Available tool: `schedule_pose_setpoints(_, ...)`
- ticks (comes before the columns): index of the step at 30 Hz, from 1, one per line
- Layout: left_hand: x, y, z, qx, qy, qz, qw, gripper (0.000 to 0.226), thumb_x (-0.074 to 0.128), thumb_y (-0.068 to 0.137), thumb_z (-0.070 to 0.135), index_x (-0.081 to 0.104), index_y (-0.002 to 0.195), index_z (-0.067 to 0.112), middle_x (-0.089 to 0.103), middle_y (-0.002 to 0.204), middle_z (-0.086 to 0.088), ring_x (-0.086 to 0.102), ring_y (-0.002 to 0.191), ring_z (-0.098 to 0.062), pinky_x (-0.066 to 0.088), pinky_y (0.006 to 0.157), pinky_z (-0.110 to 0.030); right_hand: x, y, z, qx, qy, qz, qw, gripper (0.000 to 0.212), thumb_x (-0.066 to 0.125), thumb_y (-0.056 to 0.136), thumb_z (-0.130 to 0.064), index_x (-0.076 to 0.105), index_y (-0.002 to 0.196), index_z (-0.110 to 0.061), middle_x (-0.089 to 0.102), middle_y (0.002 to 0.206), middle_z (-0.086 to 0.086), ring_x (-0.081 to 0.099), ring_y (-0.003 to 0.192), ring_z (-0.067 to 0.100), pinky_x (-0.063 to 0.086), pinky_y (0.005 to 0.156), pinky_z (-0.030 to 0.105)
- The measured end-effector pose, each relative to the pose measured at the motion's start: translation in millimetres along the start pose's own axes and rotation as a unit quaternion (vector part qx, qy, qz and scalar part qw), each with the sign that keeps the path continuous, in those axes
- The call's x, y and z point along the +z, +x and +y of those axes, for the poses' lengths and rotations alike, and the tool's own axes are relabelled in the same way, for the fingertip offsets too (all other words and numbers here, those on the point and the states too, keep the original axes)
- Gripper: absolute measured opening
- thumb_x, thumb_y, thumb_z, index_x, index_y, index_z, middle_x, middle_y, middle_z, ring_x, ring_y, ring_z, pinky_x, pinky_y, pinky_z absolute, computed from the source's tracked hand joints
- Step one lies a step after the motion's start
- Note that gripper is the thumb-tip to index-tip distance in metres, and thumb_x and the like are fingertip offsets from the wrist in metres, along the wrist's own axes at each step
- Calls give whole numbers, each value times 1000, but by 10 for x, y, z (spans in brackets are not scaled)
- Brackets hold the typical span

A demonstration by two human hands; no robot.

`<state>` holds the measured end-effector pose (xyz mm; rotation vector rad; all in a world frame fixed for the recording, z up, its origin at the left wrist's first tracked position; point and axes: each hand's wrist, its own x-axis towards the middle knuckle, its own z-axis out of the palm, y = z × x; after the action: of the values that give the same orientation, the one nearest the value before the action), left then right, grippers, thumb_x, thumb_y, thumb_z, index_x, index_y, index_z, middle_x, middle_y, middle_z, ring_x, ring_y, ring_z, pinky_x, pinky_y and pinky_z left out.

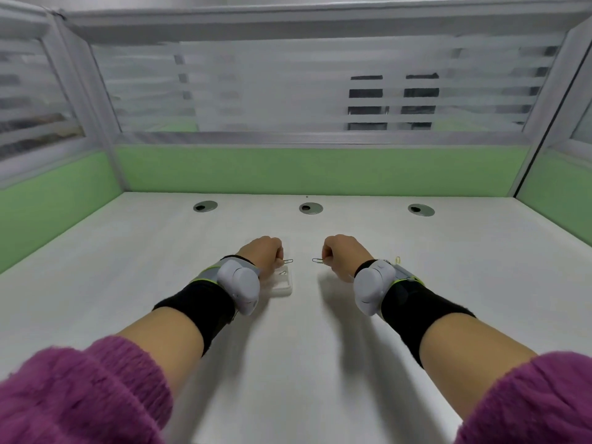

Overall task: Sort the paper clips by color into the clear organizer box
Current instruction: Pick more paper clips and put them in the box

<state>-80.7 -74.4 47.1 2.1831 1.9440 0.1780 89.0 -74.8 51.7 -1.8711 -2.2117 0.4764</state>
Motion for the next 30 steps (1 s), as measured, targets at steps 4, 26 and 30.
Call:
schedule_pose_setpoints(4,0,-73,-163,-22,-1,-11,1000,20,48,93,13,61,107,6,63,119,-10,58,109,-30,46,89,-34,78,6,-172,-21,-8,-10,1000,27,45,91,0,64,110,-1,63,121,15,58,113,32,48,91,36)
schedule_pose_setpoints(26,141,135,35,-36,25,-22,999,25,53,92,17,64,111,5,65,121,-12,59,113,-31,48,92,-34,144,70,-114,-24,-26,-29,999,27,46,89,1,64,108,-3,63,121,14,58,112,32,50,97,39)
schedule_pose_setpoints(30,141,128,2,-27,6,-13,1000,23,56,92,19,65,109,6,65,121,-11,58,115,-29,47,94,-34,153,82,-165,-33,-25,-29,999,26,46,90,0,64,109,-2,64,121,14,58,113,32,48,95,37)
